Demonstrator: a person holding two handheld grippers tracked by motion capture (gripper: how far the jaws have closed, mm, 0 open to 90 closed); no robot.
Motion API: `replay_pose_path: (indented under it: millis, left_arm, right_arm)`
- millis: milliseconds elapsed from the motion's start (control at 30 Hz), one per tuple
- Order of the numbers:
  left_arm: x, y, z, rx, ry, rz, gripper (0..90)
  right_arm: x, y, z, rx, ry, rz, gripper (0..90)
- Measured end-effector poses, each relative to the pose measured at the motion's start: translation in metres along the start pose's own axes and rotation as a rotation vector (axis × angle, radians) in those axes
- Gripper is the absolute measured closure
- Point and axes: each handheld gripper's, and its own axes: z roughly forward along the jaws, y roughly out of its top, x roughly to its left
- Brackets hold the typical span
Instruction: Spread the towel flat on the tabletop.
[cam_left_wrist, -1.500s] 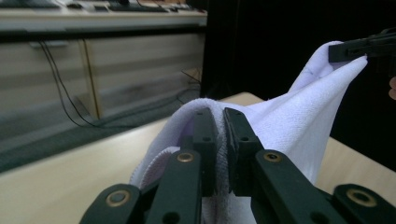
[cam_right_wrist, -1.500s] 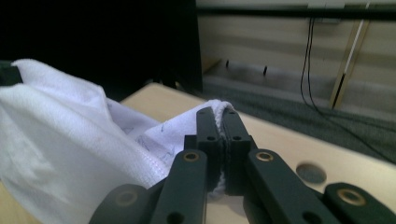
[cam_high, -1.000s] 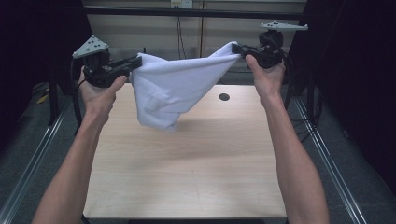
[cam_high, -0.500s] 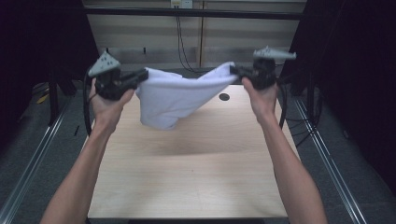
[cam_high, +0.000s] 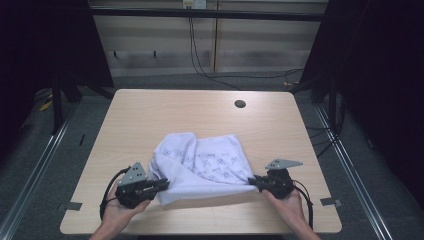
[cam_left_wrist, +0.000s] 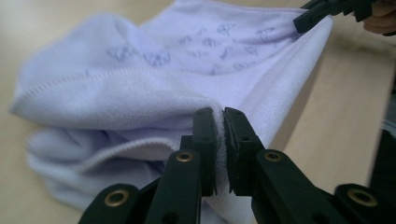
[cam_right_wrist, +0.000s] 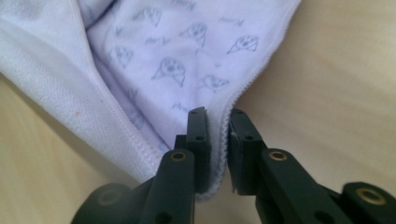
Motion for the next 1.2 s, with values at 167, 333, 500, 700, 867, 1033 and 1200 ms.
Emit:
replay_pose_path:
  millis: [167, 333, 500, 700, 867, 1033, 1200]
  left_arm:
    - [0.006, 0.001, -0.016, -0.077, -0.048, -0.038, 63.1]
    - [0.042, 0.026, -0.017, -0.131, 0.037, -0.103, 53.5]
    - [0.090, 0.041, 0.017, -0.116, 0.117, -0.209, 45.5]
    - [0.109, 0.041, 0.060, -0.052, 0.077, -0.271, 37.6]
    - [0.088, 0.052, 0.082, 0.002, 0.004, -0.188, 38.0]
    - [0.080, 0.048, 0.102, 0.113, 0.029, -0.104, 76.8]
    - [0.084, 0.052, 0.087, 0.059, 0.043, -0.117, 83.2]
  right_arm:
    - [0.007, -0.010, -0.015, 0.006, 0.005, -0.006, 54.7]
    - [-0.012, 0.017, -0.009, -0.062, -0.065, -0.023, 50.6]
    - [-0.029, 0.057, 0.016, -0.108, 0.010, -0.038, 49.1]
    - [-0.016, 0.089, 0.082, -0.046, 0.126, -0.105, 47.4]
    - [0.010, 0.099, 0.131, 0.008, 0.195, -0.156, 47.3]
    - [0.017, 0.097, 0.140, 0.030, 0.168, -0.186, 52.8]
    - [0.016, 0.095, 0.136, 0.025, 0.152, -0.187, 82.5]
